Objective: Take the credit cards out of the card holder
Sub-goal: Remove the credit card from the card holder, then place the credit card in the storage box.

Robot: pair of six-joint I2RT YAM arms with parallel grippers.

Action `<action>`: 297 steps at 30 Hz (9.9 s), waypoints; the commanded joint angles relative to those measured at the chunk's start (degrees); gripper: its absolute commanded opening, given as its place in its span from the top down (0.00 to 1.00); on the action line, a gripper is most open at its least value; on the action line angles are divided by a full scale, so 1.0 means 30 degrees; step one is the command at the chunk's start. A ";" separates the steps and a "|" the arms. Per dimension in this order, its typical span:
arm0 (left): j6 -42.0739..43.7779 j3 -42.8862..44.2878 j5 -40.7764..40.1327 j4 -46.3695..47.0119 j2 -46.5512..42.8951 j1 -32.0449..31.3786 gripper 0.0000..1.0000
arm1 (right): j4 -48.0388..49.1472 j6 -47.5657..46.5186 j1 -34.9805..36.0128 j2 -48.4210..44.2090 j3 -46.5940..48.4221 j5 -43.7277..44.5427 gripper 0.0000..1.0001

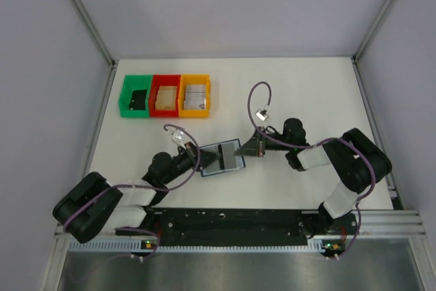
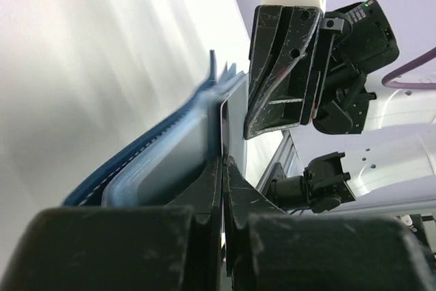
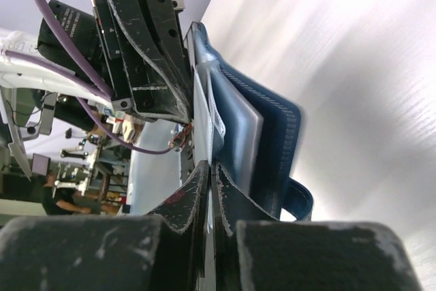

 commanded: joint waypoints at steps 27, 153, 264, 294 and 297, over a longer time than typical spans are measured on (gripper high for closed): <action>0.2727 0.0217 -0.2994 -0.9993 -0.4370 0.0921 1.00 | -1.1030 -0.6067 -0.0621 -0.0509 0.1815 0.3594 1.00; 0.3194 0.2883 0.4716 0.3019 -0.5803 0.0101 0.44 | -0.0813 -0.5690 0.6820 -1.3049 -0.1935 1.2534 1.00; 0.8088 0.8480 0.7848 -0.8615 -0.9670 0.1477 0.55 | 0.2703 -0.4547 0.5004 -1.0383 0.0966 0.6878 1.00; 1.0276 0.8359 0.6711 -1.0770 -1.0312 0.1390 1.00 | 0.0979 -0.5569 0.4946 -1.0996 0.0498 0.8254 0.42; 1.3321 0.9674 0.4575 -1.5627 -1.0811 0.1565 1.00 | -0.1301 -0.6652 0.4712 -1.1669 0.0293 0.9277 0.20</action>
